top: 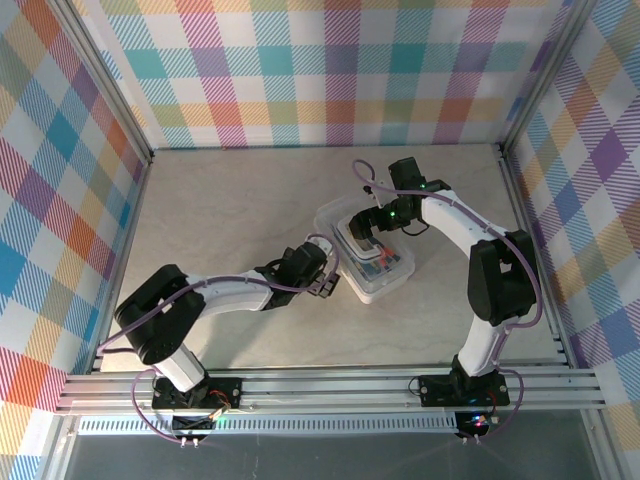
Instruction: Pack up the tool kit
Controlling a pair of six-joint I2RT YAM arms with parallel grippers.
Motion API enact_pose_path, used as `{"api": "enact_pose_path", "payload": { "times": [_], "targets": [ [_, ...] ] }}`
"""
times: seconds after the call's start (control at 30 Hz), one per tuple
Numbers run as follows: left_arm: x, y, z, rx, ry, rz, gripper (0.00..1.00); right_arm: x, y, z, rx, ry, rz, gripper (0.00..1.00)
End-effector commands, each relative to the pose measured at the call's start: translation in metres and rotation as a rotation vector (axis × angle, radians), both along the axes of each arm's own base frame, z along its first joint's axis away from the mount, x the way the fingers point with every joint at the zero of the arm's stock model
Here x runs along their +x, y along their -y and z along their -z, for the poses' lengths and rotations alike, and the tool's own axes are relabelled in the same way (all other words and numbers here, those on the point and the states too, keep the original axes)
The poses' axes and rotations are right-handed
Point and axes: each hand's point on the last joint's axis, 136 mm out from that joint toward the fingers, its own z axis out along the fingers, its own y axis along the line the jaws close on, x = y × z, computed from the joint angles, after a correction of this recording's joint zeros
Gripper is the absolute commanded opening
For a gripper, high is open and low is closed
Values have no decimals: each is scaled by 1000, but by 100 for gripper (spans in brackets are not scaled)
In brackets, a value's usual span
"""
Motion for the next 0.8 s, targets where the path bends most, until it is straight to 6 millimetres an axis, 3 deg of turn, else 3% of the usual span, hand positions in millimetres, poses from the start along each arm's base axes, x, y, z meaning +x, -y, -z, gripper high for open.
{"api": "enact_pose_path", "payload": {
  "times": [0.0, 0.77],
  "targets": [
    [12, -8, -26, -7, 71, -50, 100, -51, 4, 62, -91, -247, -69, 99],
    [27, -9, -28, 13, 78, -64, 100, -55, 4, 62, -87, -250, -74, 99]
  ]
}}
